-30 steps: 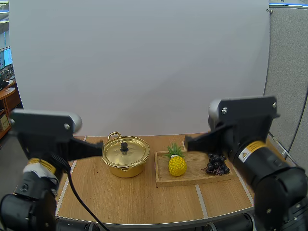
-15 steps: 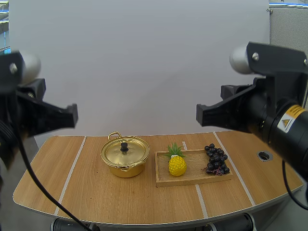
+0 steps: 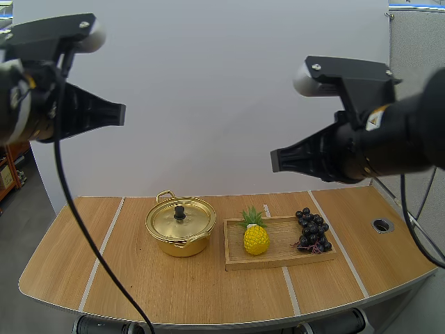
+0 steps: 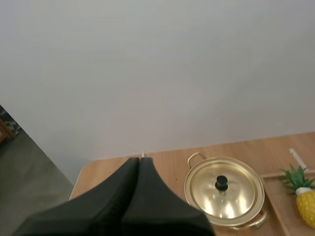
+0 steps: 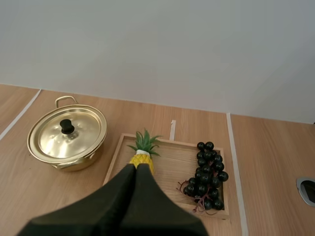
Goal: Open the pot, put the grape inside, and close it
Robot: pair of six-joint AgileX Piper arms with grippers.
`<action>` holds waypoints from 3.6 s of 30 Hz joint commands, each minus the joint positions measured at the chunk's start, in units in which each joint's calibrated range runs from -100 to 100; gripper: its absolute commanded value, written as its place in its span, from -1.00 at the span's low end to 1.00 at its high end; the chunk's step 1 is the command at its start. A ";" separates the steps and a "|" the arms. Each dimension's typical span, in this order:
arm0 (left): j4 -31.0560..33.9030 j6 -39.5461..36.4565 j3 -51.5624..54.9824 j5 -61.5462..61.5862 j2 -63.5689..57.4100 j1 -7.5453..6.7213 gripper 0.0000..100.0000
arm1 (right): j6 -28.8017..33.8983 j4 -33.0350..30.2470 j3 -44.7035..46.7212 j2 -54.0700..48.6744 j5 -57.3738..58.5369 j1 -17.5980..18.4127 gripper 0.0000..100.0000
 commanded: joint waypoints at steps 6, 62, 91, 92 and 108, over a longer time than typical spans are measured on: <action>-5.63 11.06 -3.23 6.20 14.88 0.03 -1.00 | -0.09 -0.61 -0.55 9.79 0.62 0.03 -1.00; -18.85 38.49 -3.50 8.10 43.53 0.03 1.00 | 4.96 -0.86 -0.55 14.27 0.62 0.03 1.00; -17.51 37.64 -11.85 7.77 68.30 -5.58 1.00 | 4.96 0.14 -0.55 14.27 0.62 0.03 1.00; -17.51 37.64 -11.85 7.53 68.77 -5.58 1.00 | 4.96 0.14 -0.55 14.27 0.62 0.03 1.00; -16.64 37.59 -11.85 2.99 74.25 -5.58 1.00 | 4.96 0.12 -0.55 14.27 0.62 0.03 1.00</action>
